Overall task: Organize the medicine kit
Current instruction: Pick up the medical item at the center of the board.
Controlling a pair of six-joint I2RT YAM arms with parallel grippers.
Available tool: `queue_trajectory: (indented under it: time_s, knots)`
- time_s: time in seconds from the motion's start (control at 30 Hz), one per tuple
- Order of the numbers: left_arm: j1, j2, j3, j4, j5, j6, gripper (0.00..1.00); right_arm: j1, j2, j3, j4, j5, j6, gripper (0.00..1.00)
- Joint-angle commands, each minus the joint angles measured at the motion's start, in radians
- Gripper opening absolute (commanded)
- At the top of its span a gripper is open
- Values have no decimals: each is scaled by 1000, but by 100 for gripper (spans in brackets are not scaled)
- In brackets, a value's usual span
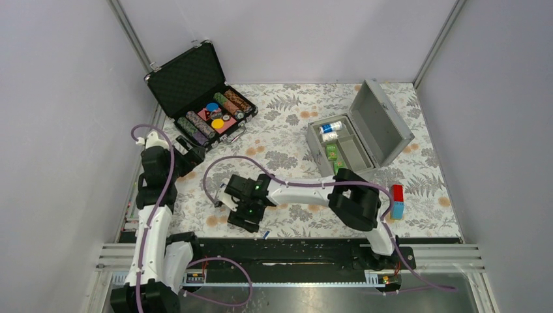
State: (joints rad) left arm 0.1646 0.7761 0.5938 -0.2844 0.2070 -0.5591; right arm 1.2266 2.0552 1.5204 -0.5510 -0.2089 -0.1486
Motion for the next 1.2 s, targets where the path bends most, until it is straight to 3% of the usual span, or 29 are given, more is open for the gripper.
queue_trajectory:
  time_s: [0.0, 0.23, 0.37, 0.57, 0.73, 0.9, 1.07, 1.17]
  knots:
    - [-7, -45, 24, 56, -126, -20, 89, 29, 38, 21, 15, 98, 31, 65]
    - [-13, -71, 18, 59, -153, -6, 90, 37, 38, -64, 51, 196, 0, 50]
    - [-13, -52, 31, 44, -152, 12, 90, 37, -18, -71, 54, 287, 2, 26]
    - [3, 56, 72, 49, -99, 16, 90, 22, -175, -64, 5, 348, 4, 25]
    - [3, 228, 146, 33, 18, 17, 85, -57, -397, -130, -22, 410, -38, 23]
    - [-4, 374, 231, -35, 52, 36, 84, -215, -617, -168, -83, 385, -64, 21]
    - [-5, 461, 288, -34, 217, 95, 84, -407, -744, -204, -106, 440, -148, 22]
    - [-8, 504, 326, -81, 217, 100, 84, -508, -789, -251, -108, 481, -196, 23]
